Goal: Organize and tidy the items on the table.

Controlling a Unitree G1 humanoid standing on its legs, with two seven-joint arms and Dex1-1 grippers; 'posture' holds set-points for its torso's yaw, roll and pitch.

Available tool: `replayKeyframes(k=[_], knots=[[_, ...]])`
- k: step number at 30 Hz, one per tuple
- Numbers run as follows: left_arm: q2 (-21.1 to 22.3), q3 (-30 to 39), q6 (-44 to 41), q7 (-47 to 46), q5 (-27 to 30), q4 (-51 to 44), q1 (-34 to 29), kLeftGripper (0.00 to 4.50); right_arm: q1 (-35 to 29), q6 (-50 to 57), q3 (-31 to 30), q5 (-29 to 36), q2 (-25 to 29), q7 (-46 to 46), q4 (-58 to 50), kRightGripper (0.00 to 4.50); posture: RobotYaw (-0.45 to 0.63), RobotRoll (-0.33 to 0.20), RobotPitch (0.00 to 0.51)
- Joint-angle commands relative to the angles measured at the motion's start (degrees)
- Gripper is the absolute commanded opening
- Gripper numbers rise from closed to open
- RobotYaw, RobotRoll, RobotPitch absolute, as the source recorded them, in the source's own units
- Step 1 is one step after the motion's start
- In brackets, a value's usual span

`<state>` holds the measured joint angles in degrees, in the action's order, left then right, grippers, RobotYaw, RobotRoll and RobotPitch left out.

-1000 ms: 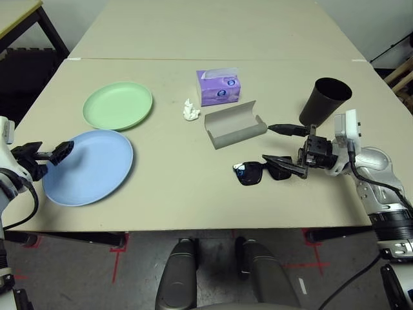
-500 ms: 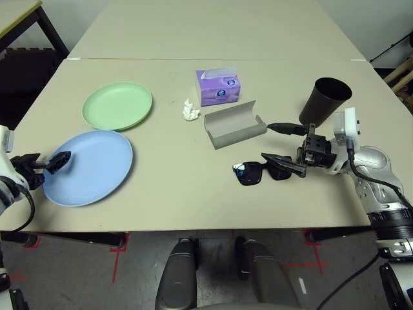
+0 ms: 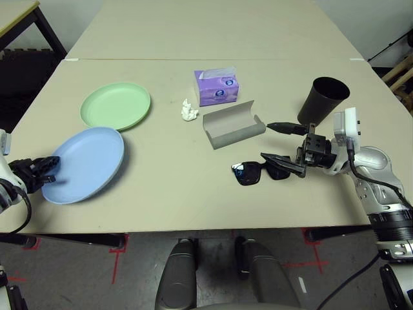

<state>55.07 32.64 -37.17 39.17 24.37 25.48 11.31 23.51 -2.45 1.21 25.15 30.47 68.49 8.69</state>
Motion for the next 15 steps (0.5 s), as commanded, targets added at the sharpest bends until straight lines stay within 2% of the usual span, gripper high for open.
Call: replayKeyframes(k=[1, 10, 15], knots=[[0.35, -0.3, -1.96, 1.62, -0.16, 2.33, -2.79, 0.03, -0.75, -0.39, 0.48, -0.12, 0.26, -0.26, -1.13, 4.5, 0.15, 0.0, 0.16], [1.13, 2.69, -7.3, 4.3, 4.0, -0.27, -2.6, 0.03, -0.91, -0.69, 0.43, -0.45, 0.55, -0.42, -0.68, 4.5, 0.15, 0.0, 0.162], [0.98, 3.33, -9.58, 3.82, 6.47, -2.6, 1.46, 0.03, -0.71, -1.13, 0.23, -0.91, 0.53, -0.31, 0.09, 4.5, 0.15, 0.0, 0.162]])
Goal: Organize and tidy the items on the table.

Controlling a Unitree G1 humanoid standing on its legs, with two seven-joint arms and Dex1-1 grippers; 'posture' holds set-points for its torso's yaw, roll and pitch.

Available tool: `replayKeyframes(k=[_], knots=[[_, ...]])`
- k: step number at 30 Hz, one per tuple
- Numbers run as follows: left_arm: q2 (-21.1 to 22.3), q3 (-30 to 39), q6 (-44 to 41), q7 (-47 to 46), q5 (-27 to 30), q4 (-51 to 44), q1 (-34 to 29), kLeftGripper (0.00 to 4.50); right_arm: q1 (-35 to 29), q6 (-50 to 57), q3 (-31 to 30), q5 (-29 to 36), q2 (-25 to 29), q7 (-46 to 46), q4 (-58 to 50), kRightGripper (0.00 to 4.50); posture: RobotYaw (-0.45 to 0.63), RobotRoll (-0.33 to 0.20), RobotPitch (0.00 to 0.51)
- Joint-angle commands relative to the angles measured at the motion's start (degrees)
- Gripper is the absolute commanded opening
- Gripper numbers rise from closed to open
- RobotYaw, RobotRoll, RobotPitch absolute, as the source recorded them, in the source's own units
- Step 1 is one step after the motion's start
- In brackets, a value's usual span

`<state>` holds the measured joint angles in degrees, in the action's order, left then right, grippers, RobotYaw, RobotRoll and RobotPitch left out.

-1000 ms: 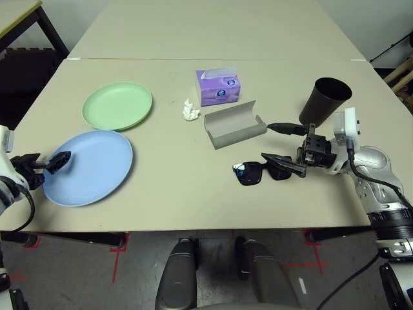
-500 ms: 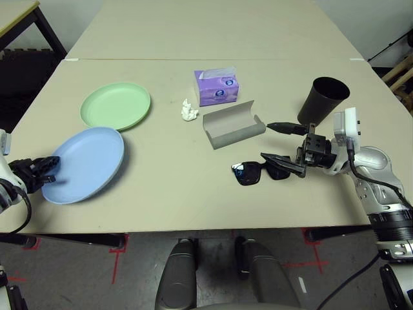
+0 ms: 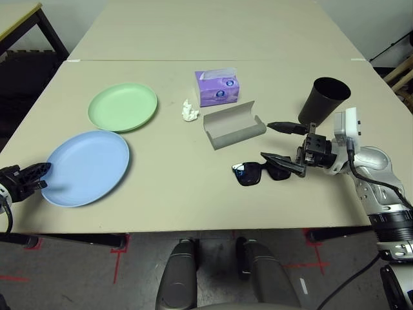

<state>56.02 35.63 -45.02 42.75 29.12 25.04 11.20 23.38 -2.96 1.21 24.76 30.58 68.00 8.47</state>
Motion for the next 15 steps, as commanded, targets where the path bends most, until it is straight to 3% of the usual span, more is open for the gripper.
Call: replayKeyframes(k=[1, 15], knots=[[0.05, 0.27, -2.34, 0.29, 2.32, -2.79, 2.58, 0.03, -0.63, -0.72, 0.24, -0.62, 0.44, 0.21, 0.43, 4.5, 0.15, 0.0, 0.161], [1.77, -2.01, -5.81, 1.57, 4.35, -2.07, 12.05, 0.03, -0.71, -1.06, 0.32, -1.11, 0.28, 0.1, 1.0, 4.5, 0.15, 0.0, 0.161]])
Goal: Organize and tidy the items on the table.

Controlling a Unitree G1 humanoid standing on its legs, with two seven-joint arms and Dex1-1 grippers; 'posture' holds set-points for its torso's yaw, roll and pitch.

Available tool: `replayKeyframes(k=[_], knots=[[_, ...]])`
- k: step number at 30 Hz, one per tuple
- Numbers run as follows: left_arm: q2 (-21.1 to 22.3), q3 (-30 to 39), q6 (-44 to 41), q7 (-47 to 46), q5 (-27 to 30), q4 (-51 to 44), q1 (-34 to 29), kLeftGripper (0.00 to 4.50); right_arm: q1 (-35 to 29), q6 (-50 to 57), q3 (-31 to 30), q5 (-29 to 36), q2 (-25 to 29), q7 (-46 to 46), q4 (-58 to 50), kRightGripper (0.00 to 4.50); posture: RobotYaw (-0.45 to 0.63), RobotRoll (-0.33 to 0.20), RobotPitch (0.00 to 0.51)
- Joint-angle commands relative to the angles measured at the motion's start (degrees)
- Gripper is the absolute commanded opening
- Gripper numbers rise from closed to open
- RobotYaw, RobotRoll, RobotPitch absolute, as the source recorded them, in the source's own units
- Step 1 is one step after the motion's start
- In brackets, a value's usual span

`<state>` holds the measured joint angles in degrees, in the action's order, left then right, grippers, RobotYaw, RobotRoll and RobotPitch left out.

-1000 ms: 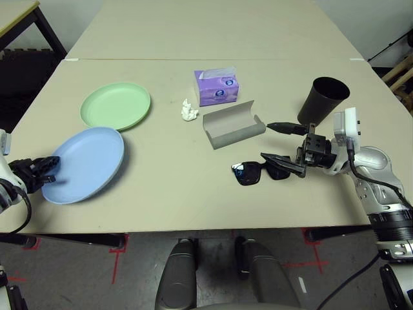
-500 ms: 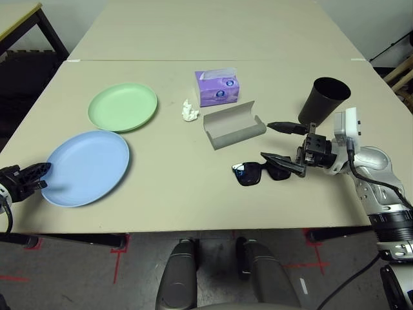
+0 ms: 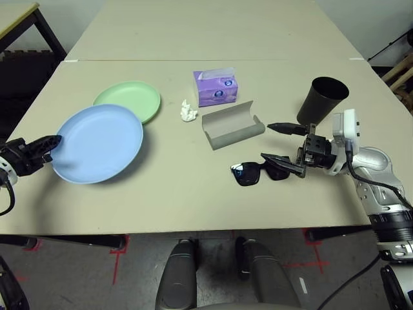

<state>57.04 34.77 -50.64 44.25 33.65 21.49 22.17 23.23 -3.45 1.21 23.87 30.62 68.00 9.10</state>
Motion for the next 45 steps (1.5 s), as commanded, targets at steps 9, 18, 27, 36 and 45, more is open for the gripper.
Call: replayKeyframes(k=[9, 18, 27, 36, 45], knots=[[-6.59, -5.84, 9.31, -9.91, -5.09, 9.81, 14.46, 0.03, 0.09, -0.82, 0.18, -0.27, -0.1, -0.05, 0.83, 4.5, 0.15, 0.0, 0.159], [-13.94, -10.63, 19.86, -17.31, -10.95, 21.58, 26.37, 0.03, 0.07, -0.68, 0.1, -0.2, 0.0, -0.34, 0.24, 4.5, 0.14, 0.0, 0.16], [-15.36, -13.32, 33.1, -22.67, -16.83, 38.06, 35.8, 0.03, -0.64, -0.36, 0.11, -0.16, 0.02, -1.1, -0.78, 4.5, 0.13, 0.0, 0.16], [-15.48, -14.53, 37.07, -24.79, -19.99, 45.05, 38.91, 0.03, -0.65, -0.21, -0.19, -0.1, -0.18, -1.54, -1.28, 4.5, 0.13, 0.0, 0.16], [-15.1, -14.17, 37.57, -25.0, -20.32, 44.64, 39.07, 3.02, -0.7, -0.15, -0.08, -0.15, 0.02, -1.59, -1.37, 4.5, 0.13, 0.0, 0.159]])
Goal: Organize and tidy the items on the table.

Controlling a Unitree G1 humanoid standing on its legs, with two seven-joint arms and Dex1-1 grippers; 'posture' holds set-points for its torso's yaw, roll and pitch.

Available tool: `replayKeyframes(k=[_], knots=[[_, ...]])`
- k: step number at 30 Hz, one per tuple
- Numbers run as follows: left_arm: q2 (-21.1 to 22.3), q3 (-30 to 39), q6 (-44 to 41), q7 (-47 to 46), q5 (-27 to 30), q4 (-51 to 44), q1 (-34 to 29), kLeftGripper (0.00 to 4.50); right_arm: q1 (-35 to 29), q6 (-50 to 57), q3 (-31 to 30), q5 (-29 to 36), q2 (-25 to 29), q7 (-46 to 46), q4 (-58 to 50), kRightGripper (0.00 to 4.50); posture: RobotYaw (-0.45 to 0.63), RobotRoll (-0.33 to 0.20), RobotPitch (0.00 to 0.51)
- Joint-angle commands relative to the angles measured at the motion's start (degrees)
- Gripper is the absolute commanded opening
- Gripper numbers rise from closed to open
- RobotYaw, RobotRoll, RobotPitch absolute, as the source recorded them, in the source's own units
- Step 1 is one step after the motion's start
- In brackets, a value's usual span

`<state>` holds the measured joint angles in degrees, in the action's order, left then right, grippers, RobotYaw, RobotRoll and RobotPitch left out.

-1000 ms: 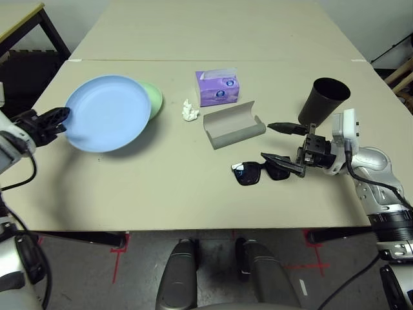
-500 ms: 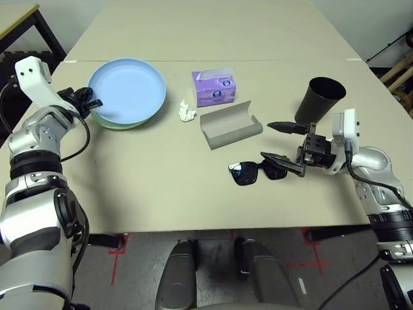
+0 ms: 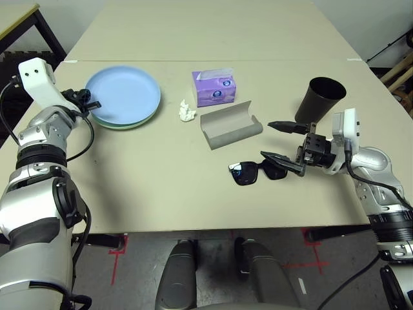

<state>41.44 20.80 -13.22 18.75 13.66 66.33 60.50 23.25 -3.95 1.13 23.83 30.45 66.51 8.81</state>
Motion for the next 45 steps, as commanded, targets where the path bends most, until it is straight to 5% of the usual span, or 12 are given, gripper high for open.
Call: replayKeyframes(k=[1, 4, 10, 18, 45], knots=[[0.63, -0.15, -0.15, 0.97, -0.12, -0.89, 0.83, 3.43, -0.67, 0.34, 0.03, -0.11, 0.19, -0.14, -1.08, 4.5, 0.13, 0.0, 0.159], [0.93, -0.54, -0.82, 3.05, 0.13, -3.54, 0.97, 4.48, -0.45, 0.25, 0.17, -0.14, 0.2, -0.29, -0.94, 4.5, 0.13, 0.0, 0.159], [-2.69, -4.52, -4.89, 22.7, 4.68, -18.87, -1.95, 4.48, -0.03, 0.27, 0.52, -0.12, 0.69, -0.3, -0.25, 4.5, 0.14, 0.0, 0.158], [-7.26, -11.25, -6.69, 37.09, 6.29, -31.12, -9.5, 4.48, -0.41, 0.51, 0.46, -0.08, 0.69, -0.96, -1.05, 4.5, 0.13, 0.0, 0.156], [-11.58, -21.08, 12.47, 42.97, -5.35, -15.19, -7.3, 4.48, -4.31, 6.85, 4.02, 0.5, 0.41, -10.76, -4.3, 4.5, 0.1, 0.0, 0.164]])
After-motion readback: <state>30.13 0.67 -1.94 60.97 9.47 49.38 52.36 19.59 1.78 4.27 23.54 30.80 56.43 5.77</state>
